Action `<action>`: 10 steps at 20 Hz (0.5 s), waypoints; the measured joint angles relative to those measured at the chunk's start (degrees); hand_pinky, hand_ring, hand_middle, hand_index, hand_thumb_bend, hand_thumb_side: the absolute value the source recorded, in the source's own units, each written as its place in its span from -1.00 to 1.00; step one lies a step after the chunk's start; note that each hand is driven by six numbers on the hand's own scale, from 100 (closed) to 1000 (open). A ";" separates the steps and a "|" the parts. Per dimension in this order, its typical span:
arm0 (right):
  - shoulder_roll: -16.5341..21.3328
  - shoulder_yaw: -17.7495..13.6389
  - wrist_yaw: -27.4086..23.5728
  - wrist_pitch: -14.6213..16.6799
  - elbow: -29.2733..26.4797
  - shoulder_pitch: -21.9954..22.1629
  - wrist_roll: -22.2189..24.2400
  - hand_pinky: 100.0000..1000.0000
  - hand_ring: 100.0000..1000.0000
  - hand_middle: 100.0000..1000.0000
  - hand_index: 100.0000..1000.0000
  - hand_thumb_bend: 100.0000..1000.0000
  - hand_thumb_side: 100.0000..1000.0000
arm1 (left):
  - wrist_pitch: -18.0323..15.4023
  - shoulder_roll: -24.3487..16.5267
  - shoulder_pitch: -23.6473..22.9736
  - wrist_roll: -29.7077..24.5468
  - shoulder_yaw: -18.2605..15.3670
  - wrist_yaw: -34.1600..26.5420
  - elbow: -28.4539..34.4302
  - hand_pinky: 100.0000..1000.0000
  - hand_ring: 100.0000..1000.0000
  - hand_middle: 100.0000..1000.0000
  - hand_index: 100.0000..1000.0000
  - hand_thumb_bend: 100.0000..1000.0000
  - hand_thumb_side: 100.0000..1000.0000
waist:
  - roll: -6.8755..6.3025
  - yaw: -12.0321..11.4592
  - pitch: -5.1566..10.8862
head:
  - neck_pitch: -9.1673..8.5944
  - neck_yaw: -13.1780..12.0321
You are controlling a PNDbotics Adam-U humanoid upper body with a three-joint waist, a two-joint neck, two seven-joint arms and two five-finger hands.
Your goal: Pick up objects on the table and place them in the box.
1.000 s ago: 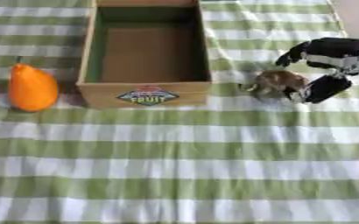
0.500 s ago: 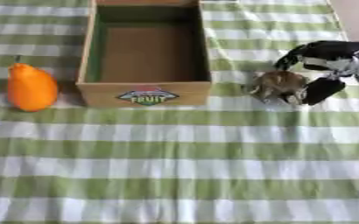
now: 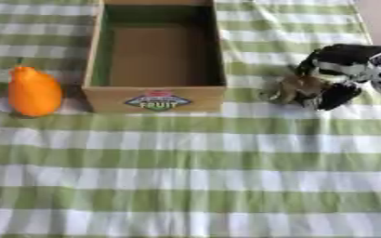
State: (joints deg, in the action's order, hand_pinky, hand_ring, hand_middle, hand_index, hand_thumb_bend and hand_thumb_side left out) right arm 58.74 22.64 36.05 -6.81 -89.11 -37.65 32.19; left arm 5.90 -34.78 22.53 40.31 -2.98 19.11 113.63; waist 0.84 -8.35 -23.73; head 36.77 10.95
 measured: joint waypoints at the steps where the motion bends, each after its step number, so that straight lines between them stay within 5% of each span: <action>1: -0.01 0.02 -0.01 -0.09 -0.05 0.03 -0.30 0.31 0.51 -0.03 0.25 -1.00 -0.41 | -0.02 0.00 0.00 0.02 0.00 0.00 0.00 0.44 0.58 0.45 0.62 -1.00 0.98 | -0.01 0.00 0.00 | 0.00 0.02; 10: -0.01 0.48 -0.91 -2.13 -2.06 0.34 -3.28 0.27 0.45 -0.10 0.14 -1.00 -0.74 | -0.09 0.00 0.00 0.10 -0.01 0.00 0.00 0.44 0.58 0.44 0.61 -1.00 0.97 | -0.02 0.20 0.00 | -0.02 -0.03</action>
State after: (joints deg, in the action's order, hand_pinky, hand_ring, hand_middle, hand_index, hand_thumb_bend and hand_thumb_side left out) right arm 58.73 23.12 35.15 -8.94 -91.17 -37.31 28.91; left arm 5.81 -34.78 22.53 40.41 -2.98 19.11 113.63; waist 0.81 -8.15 -23.73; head 36.75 10.92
